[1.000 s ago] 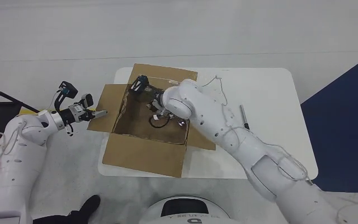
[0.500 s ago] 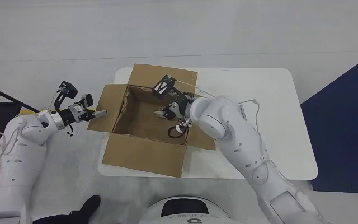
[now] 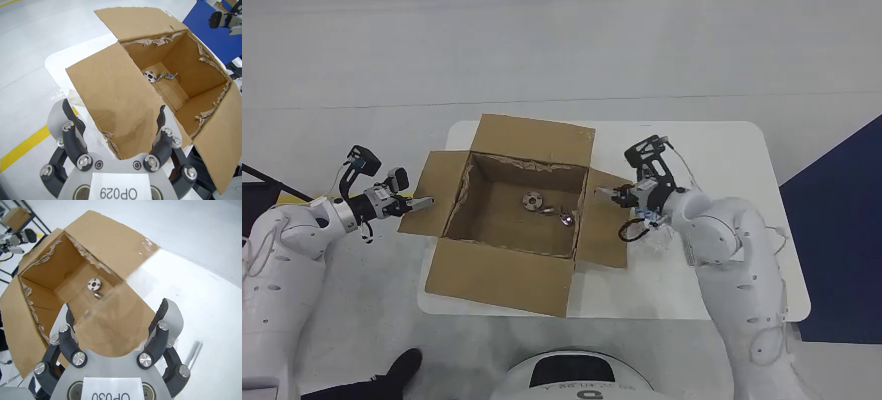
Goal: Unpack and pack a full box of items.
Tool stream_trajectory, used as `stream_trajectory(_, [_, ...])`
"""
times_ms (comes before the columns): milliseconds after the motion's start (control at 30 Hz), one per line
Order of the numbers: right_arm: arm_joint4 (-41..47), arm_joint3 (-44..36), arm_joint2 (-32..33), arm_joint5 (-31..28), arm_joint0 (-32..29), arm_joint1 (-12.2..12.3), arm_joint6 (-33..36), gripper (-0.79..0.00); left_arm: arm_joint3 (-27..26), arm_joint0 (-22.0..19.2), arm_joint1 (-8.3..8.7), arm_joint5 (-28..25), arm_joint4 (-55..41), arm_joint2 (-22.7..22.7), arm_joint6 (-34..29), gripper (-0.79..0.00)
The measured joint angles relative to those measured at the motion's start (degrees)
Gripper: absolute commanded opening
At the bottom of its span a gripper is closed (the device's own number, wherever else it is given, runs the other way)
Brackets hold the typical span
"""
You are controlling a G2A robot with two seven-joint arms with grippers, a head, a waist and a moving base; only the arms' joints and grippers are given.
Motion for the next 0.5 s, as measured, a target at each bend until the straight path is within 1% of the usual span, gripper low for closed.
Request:
stream_trajectory(33, [0.43,-0.18,2.21,-0.04,-1.18,0.26,0.11,0.0,0.0,0.0,0.0,0.0,0.0,0.0,0.0,0.0])
stream_trajectory(67, [0.57,-0.22,4.2,0.2,-2.17,0.5,0.41,-0.028,0.0,0.0,0.0,0.0,0.0,0.0,0.0,0.0])
stream_trajectory(100, [0.11,0.1,6.43,1.33,-3.14,0.76,0.99,-0.169,0.0,0.0,0.0,0.0,0.0,0.0,0.0,0.0])
stream_trajectory(167, [-2.36,0.96,8.3,4.33,-3.7,1.04,2.31,-0.394,0.0,0.0,0.0,0.0,0.0,0.0,0.0,0.0])
stream_trajectory(200, [-3.75,1.75,8.52,5.82,-3.55,1.16,3.3,-0.425,0.0,0.0,0.0,0.0,0.0,0.0,0.0,0.0])
stream_trajectory(267, [-4.07,3.1,8.68,6.6,-3.14,1.33,4.31,-0.434,0.0,0.0,0.0,0.0,0.0,0.0,0.0,0.0])
stream_trajectory(300, [-3.68,3.91,8.95,6.58,-3.02,1.45,4.71,-0.456,0.0,0.0,0.0,0.0,0.0,0.0,0.0,0.0])
stream_trajectory(400, [-3.77,5.97,9.66,7.04,-2.64,1.8,6.47,-0.477,0.0,0.0,0.0,0.0,0.0,0.0,0.0,0.0])
stream_trajectory(500, [-6.55,8.39,9.28,9.19,-1.42,2.12,9.31,-0.496,0.0,0.0,0.0,0.0,0.0,0.0,0.0,0.0])
